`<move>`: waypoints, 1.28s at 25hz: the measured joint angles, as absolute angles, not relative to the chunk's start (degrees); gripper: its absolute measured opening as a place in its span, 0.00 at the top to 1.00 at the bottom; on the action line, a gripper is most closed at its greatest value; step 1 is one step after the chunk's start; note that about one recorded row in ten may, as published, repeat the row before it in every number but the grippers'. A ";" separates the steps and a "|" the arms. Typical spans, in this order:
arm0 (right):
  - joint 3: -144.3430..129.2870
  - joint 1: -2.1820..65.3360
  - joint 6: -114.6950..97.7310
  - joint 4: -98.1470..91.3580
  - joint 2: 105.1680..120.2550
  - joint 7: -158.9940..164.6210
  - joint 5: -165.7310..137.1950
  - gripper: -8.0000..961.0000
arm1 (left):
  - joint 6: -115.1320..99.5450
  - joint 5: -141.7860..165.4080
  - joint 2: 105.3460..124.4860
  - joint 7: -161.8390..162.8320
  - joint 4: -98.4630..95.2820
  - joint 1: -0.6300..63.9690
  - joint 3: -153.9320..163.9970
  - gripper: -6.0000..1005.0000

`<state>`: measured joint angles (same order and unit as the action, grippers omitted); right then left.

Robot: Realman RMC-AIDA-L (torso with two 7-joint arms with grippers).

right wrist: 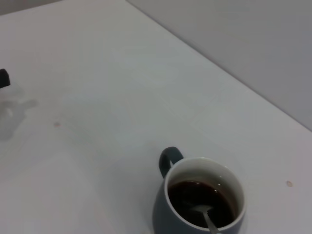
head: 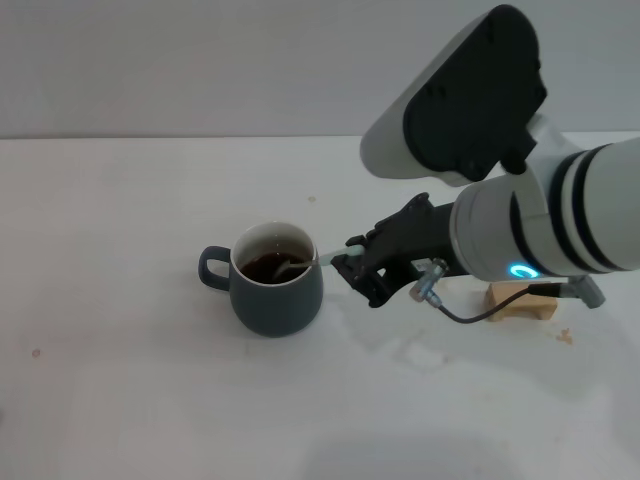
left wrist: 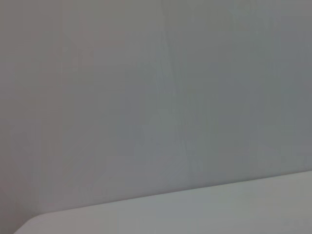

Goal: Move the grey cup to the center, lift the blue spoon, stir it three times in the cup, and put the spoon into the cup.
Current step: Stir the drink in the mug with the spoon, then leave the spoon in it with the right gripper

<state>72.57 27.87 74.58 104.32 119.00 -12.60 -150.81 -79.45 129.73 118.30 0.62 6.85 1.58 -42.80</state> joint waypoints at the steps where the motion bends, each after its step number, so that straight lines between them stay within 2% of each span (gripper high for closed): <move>1: 72.11 28.34 74.08 103.46 119.00 -12.48 -150.75 0.83 | -79.45 129.72 118.30 0.62 6.85 1.58 -42.81 1.00; 16: 70.63 32.97 68.78 95.83 119.09 -13.00 -149.00 0.83 | -79.46 129.72 118.30 0.62 6.85 1.25 -42.80 1.00; 32: 74.48 33.30 67.49 93.14 118.83 -14.89 -150.15 0.83 | -78.99 129.72 118.30 0.62 6.78 1.30 -42.81 1.00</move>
